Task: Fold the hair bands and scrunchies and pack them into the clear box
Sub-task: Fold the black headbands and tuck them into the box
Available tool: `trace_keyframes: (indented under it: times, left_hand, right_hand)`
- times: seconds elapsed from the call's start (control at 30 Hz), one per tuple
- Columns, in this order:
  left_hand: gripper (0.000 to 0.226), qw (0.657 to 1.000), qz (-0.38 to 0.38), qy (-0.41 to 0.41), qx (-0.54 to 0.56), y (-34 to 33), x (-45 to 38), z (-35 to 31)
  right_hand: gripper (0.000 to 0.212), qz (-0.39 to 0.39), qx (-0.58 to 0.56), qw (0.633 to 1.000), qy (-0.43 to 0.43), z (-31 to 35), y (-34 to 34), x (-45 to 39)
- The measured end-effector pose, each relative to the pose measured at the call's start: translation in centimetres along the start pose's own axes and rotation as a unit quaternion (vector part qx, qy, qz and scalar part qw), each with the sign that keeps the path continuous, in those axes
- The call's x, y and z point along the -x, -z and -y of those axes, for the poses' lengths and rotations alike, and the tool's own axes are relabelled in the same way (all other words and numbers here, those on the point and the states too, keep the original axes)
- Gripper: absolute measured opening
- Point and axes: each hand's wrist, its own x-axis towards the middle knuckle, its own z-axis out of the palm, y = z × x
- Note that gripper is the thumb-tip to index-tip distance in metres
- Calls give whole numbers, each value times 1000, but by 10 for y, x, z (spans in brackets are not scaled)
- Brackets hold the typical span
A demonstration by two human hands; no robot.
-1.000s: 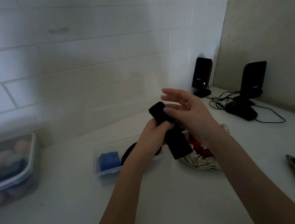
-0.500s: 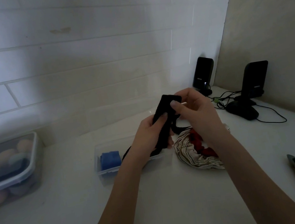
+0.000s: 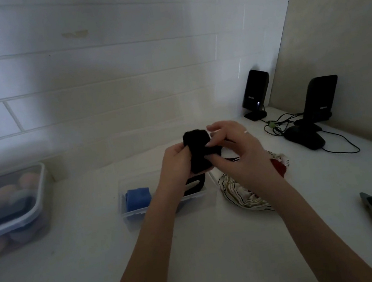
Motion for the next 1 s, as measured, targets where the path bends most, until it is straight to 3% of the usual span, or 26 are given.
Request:
trace_keyframes:
  times: [0.1, 0.3, 0.47, 0.63, 0.7, 0.77, 0.8, 0.9, 1.0]
  left_hand:
    - [26, 999, 23, 43, 21, 1, 0, 0]
    - [44, 980, 70, 100, 157, 2, 1, -9]
    - [21, 997, 72, 33, -25, 11, 3, -3]
    - [29, 984, 95, 2, -148, 36, 8, -17]
    - [31, 941, 59, -35, -331, 44, 6, -22]
    - [35, 868, 65, -49, -490, 50, 4, -23]
    - [39, 847, 78, -44, -524, 51, 3, -24]
    - [46, 826, 80, -61, -555, 48, 2, -30]
    - [29, 789, 60, -95, -604, 45, 3, -29]
  right_hand:
    - [19, 20, 88, 996, 12, -11, -2, 2]
    - [8, 22, 14, 994, -111, -10, -9, 0]
    - [10, -12, -135, 970, -203, -5, -24, -6]
    - [44, -9, -247, 921, -301, -2, -22, -14]
    - [53, -9, -240, 919, -313, -4, -19, -16]
    - [49, -22, -234, 922, -309, -6, -19, -14]
    - [45, -26, -235, 922, -306, -6, -19, -13]
    - [37, -32, -235, 924, -300, -11, -19, -9]
    - [26, -35, -232, 930, -283, -15, -19, -6]
